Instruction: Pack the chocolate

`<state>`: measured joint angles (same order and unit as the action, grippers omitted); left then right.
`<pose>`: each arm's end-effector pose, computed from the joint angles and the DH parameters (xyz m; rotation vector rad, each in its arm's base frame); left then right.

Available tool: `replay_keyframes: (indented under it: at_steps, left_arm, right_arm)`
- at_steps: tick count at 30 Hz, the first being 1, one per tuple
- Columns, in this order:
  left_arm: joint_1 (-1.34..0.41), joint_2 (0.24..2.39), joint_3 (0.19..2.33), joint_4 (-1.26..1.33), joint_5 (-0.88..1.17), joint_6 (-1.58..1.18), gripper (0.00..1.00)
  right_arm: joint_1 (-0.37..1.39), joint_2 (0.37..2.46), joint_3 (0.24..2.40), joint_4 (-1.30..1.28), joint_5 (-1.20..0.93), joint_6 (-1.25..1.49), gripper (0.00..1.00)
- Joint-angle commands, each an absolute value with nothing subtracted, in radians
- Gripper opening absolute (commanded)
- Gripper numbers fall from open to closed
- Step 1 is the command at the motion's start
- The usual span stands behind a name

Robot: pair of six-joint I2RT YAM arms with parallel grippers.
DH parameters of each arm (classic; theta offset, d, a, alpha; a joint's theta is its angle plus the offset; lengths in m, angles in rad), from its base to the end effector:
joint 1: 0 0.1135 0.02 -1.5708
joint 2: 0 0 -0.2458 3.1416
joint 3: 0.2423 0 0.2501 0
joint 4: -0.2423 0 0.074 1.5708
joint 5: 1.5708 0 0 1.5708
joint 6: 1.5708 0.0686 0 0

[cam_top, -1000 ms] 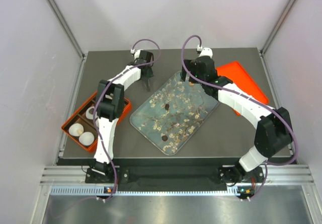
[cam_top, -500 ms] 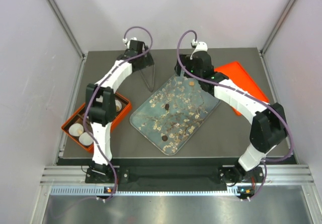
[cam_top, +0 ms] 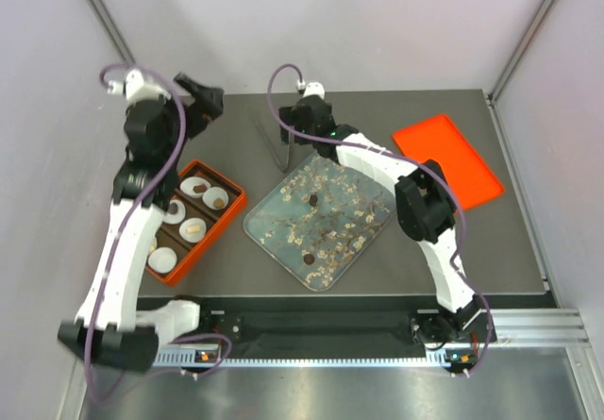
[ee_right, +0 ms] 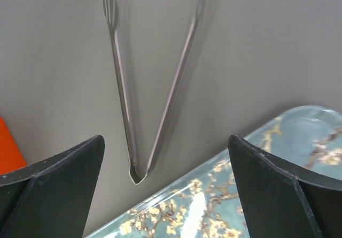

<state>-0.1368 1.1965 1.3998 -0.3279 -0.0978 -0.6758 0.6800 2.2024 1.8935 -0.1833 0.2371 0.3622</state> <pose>0.2951 -0.0339 0.4324 -0.5298 1.6389 -0.5229 0.4290 0.3262 0.2288 -0.1816 2.0644 0.4023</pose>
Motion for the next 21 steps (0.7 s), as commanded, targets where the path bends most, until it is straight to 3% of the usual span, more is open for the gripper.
replay_keyframes:
  at_steps: [1,9,21]
  left_arm:
    - [-0.144,1.067,1.212,-0.175,-0.035,-0.767,0.99]
    - [-0.169,0.893,1.045,-0.227,0.04,-0.773,0.99]
    - [-0.176,0.853,1.163,-0.318,0.009,-0.703,0.99]
  right_arm:
    - [0.721,2.256,1.997,-0.198,0.271,0.344,1.0]
    - [0.761,2.385,2.063,-0.19,0.284,0.293,1.0]
    - [0.79,2.566,2.269,-0.261,0.304,0.259,1.0]
